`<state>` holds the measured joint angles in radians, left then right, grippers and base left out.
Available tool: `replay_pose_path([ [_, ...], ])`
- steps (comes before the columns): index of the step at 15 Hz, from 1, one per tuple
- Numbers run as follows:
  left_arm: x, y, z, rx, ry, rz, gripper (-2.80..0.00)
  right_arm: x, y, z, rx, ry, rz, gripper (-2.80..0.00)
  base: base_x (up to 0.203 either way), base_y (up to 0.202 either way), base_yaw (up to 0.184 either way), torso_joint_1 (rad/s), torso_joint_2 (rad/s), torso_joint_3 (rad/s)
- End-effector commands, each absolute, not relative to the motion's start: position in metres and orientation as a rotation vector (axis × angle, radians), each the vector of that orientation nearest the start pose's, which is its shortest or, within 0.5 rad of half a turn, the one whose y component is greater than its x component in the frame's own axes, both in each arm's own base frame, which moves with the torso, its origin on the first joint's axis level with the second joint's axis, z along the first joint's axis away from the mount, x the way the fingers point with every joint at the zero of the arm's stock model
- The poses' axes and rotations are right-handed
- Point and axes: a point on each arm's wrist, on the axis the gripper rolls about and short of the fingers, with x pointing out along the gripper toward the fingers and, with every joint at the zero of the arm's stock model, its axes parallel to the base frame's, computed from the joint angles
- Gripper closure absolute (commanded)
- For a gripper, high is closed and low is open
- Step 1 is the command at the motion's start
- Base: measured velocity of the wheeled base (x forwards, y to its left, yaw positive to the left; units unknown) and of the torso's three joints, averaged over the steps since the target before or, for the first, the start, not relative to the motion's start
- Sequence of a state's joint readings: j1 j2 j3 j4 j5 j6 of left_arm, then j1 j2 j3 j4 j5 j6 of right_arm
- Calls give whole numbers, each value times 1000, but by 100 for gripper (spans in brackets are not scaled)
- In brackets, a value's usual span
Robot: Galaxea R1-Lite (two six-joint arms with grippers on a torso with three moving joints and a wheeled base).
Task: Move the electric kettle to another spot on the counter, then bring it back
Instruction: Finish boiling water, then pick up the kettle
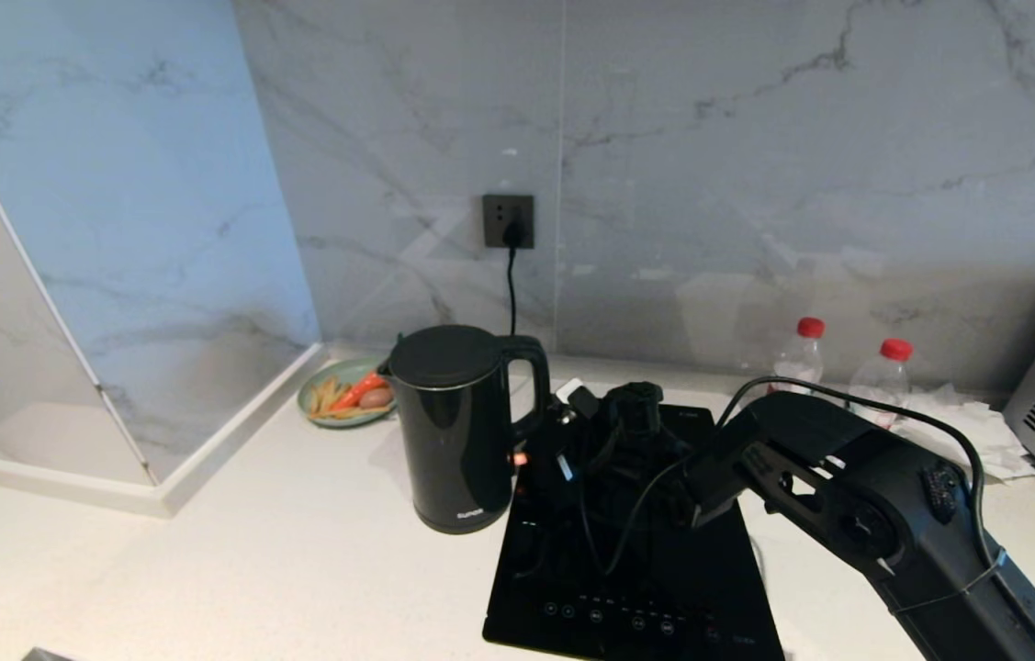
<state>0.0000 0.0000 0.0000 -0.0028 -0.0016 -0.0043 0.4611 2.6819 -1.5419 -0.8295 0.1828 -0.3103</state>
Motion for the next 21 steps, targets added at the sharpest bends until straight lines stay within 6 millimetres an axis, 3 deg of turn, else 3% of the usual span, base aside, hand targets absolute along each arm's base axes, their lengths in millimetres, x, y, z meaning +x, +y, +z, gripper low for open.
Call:
replay_pose_path([
  [1,-23,0,75,-5,-2,-2,0,454,227,-25,-342,216,679,-280,0,0,0,0,0,0],
  [11,-23,0,75,-5,-2,-2,0,454,232,-24,-334,217,687,-280,0,0,0,0,0,0],
  [18,-23,0,75,-3,-2,-2,0,414,230,-3,-359,324,741,-280,0,0,0,0,0,0],
  [21,-23,0,75,-5,-2,-2,0,405,231,13,-334,323,737,-280,0,0,0,0,0,0],
])
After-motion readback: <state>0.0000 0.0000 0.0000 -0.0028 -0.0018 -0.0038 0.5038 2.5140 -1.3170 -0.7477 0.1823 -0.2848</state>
